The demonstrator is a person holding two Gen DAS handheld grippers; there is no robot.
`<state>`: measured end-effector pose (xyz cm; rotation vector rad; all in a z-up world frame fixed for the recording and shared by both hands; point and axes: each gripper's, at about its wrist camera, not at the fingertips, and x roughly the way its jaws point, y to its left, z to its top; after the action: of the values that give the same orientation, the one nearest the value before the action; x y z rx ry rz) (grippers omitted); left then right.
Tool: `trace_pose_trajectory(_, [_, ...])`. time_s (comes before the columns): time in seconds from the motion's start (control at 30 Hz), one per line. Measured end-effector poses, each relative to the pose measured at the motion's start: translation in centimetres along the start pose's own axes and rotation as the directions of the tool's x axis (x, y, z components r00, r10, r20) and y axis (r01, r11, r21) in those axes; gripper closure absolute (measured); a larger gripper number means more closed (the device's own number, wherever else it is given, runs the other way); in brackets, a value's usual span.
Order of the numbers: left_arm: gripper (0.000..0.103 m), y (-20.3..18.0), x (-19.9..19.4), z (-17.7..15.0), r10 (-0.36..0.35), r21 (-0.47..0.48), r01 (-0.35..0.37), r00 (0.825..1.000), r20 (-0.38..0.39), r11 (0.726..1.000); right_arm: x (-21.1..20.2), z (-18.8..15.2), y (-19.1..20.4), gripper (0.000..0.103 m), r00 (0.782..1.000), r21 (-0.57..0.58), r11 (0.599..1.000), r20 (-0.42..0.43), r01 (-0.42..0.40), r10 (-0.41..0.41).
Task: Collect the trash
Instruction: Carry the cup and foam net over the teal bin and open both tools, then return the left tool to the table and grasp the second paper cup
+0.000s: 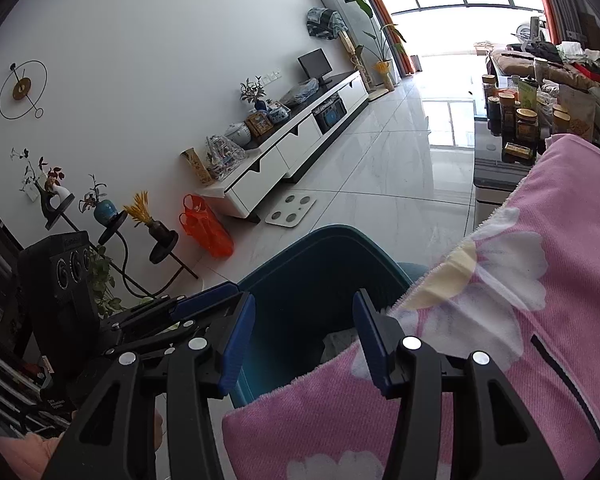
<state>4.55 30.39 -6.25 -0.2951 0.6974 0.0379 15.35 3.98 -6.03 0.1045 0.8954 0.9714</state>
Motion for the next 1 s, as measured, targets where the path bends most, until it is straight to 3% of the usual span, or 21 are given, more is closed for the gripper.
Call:
trace_pose_trajectory(0.3, [0.068, -0.8, -1.1, -0.7, -0.03, 0.017, 0.03, 0.999, 0.012, 0.999, -3.3, -0.3, 0.9, 0.054, 0.997, -0.045, 0.999, 0.081, 0.02, -0.016])
trace_pose_trajectory(0.37, [0.058, -2.0, -1.4, -0.7, -0.064, 0.034, 0.063, 0.998, 0.014, 0.997, -5.1, -0.9, 0.7, 0.052, 0.994, -0.05, 0.998, 0.109, 0.034, -0.028])
trace_pose_trajectory(0.53, [0.049, -7.1, -1.8, -1.0, -0.186, 0.126, 0.184, 0.982, 0.004, 0.975, -11.1, -3.3, -1.1, 0.052, 0.973, -0.023, 0.992, 0.199, 0.125, -0.118])
trace_pose_trajectory(0.73, [0.041, -15.0, -1.2, -2.2, -0.333, 0.23, 0.337, 0.941, -0.06, 0.913, -19.3, -7.9, -5.0, 0.052, 0.909, 0.116, 0.958, 0.303, 0.261, -0.285])
trace_pose_trajectory(1.0, [0.035, -25.6, -0.1, -4.5, -0.435, 0.346, 0.458, 0.888, -0.148, 0.819, -28.1, -14.5, -10.2, 0.052, 0.791, 0.33, 0.843, 0.317, 0.425, -0.523])
